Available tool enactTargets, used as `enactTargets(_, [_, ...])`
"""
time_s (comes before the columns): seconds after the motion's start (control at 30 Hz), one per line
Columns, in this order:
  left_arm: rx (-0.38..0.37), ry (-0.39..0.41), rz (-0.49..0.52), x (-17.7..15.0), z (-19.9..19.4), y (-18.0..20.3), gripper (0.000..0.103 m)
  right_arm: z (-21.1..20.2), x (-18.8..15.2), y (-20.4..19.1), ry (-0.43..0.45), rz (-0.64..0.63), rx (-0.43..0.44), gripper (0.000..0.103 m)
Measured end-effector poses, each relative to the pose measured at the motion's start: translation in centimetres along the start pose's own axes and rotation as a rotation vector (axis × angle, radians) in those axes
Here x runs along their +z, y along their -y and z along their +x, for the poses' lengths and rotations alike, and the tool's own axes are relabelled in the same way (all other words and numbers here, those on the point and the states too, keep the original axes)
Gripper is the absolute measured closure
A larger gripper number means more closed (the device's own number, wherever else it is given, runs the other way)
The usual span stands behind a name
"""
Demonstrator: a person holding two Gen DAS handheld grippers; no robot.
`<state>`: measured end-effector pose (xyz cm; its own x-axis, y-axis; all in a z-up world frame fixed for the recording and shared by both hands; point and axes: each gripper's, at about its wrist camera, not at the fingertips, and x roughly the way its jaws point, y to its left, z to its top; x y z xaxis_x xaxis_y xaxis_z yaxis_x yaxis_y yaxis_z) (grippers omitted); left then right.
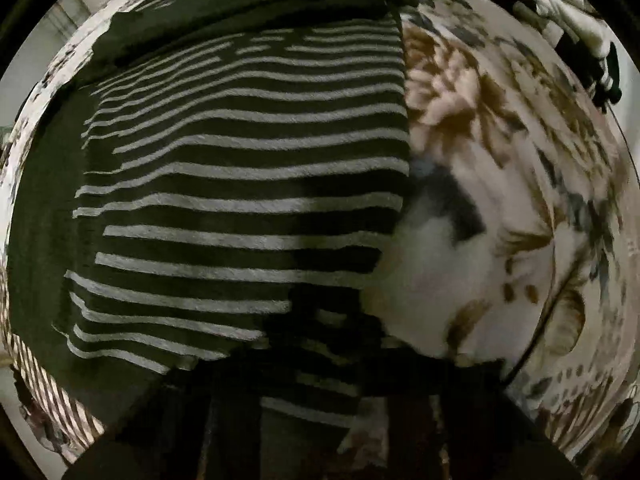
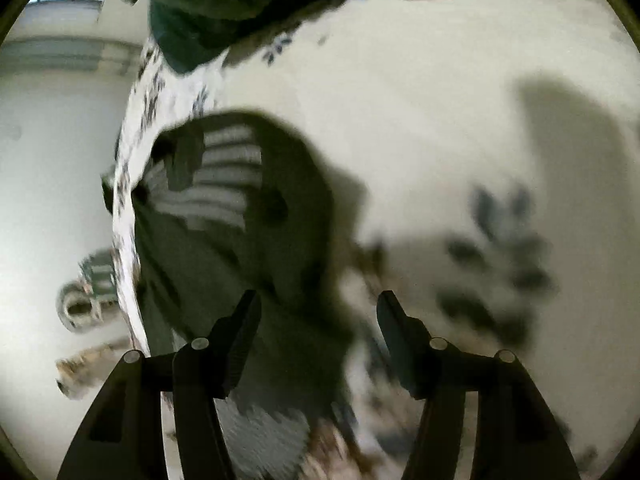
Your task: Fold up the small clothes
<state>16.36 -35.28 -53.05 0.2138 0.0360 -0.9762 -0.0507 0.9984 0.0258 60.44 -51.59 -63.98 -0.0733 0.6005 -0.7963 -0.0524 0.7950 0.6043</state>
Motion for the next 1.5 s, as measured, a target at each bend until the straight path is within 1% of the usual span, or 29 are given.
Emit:
enactTargets(0.03, [-0.006,0.007,-0.005,0.0,-0.3,-0.2,0.098,1.3,0.9,0.0,-0.003,0.02,0.013,0.038])
enactTargets(0.1, [-0.025,0.027,-0.035,0.0,-1.4,-1.0,0.099,3.6,2.2,-0.3,-0.041,0.038,0.021,0.037])
enactTargets(0.13, [-0.026,0.047,-0.047,0.0,-2.2,-1.4,0.099,4.2,2.5,-0.6,-0.044,0.039,0.018,0.039])
enactTargets(0.17, [-0.024,0.067,-0.059,0.0,-3.2,-1.8,0.099,4.7,2.6,-1.1,-0.05,0.032,0.021,0.046])
enactTargets(0.2, [-0.029,0.081,-0.076,-0.1,-4.1,-2.4,0.099,4.7,2.9,-1.7,-0.052,0.022,0.011,0.076])
enactTargets(0.23, [-0.032,0.09,-0.089,-0.2,-4.7,-2.8,0.099,4.5,3.0,-2.3,-0.053,0.018,-0.01,0.091])
enactTargets(0.3, [-0.033,0.118,-0.121,-0.2,-6.3,-4.1,0.099,3.8,3.0,-3.7,-0.056,-0.003,-0.048,0.091])
enactTargets(0.37, [-0.049,0.138,-0.183,0.3,-7.6,-5.5,0.099,2.6,2.7,-6.0,-0.058,-0.047,-0.087,0.091])
enactTargets(0.47, [-0.077,0.171,-0.277,0.8,-9.7,-9.6,0.099,1.2,2.6,-9.2,-0.063,-0.088,-0.122,0.092])
enactTargets(0.5, [-0.088,0.183,-0.299,1.4,-10.0,-10.3,0.099,0.7,2.8,-10.9,-0.068,-0.1,-0.133,0.092])
enactTargets(0.53, [-0.108,0.191,-0.336,1.6,-10.6,-11.7,0.099,0.3,2.7,-11.9,-0.069,-0.107,-0.145,0.092])
enactTargets(0.6, [-0.142,0.209,-0.406,1.7,-11.4,-14.8,0.099,0.1,3.2,-15.1,-0.075,-0.116,-0.156,0.092])
enactTargets(0.67, [-0.156,0.219,-0.459,1.6,-11.8,-17.9,0.099,-0.3,3.6,-18.1,-0.075,-0.133,-0.18,0.092])
enactTargets(0.77, [-0.193,0.219,-0.553,1.3,-11.6,-22.3,0.099,0.8,4.8,-23.3,-0.082,-0.152,-0.203,0.092])
enactTargets(0.87, [-0.249,0.211,-0.654,0.5,-10.4,-27.6,0.099,3.3,6.1,-28.3,-0.075,-0.171,-0.225,0.092])
enactTargets(0.93, [-0.267,0.206,-0.69,0.2,-9.8,-30.0,0.099,6.0,7.0,-31.6,-0.069,-0.175,-0.239,0.092])
enactTargets(1.0, [-0.278,0.195,-0.719,0.0,-8.7,-32.9,0.099,9.8,7.9,-35.1,-0.069,-0.188,-0.263,0.092])
enactTargets(1.1, [-0.295,0.174,-0.746,-0.3,-7.2,-36.3,0.099,15.2,8.9,-39.1,-0.08,-0.196,-0.296,0.092])
enactTargets(1.17, [-0.31,0.16,-0.761,-0.5,-6.0,-38.4,0.099,18.7,9.3,-41.2,-0.093,-0.197,-0.325,0.092])
enactTargets(1.27, [-0.321,0.132,-0.787,-0.9,-4.4,-41.1,0.099,22.9,9.5,-43.7,-0.103,-0.221,-0.361,0.092])
enactTargets(1.3, [-0.327,0.121,-0.801,-1.2,-3.9,-41.9,0.099,24.7,9.5,-45.0,-0.109,-0.233,-0.382,0.092])
enactTargets(1.33, [-0.335,0.113,-0.807,-1.4,-3.6,-42.3,0.099,25.8,9.5,-45.4,-0.114,-0.238,-0.392,0.092])
enactTargets(1.4, [-0.365,0.072,-0.813,-1.8,-2.0,-43.5,0.098,28.5,9.6,-46.6,-0.12,-0.242,-0.435,0.092])
enactTargets(1.43, [-0.372,0.051,-0.815,-1.9,-1.3,-43.8,0.097,30.0,9.7,-46.8,-0.134,-0.236,-0.478,0.091])
enactTargets(1.47, [-0.377,0.018,-0.826,-2.3,-0.4,-44.4,0.094,30.9,9.8,-46.8,-0.144,-0.22,-0.494,0.087])
enactTargets(1.5, [-0.384,-0.004,-0.833,-2.5,0.1,-44.9,0.09,31.5,10.0,-46.7,-0.144,-0.189,-0.479,0.079])
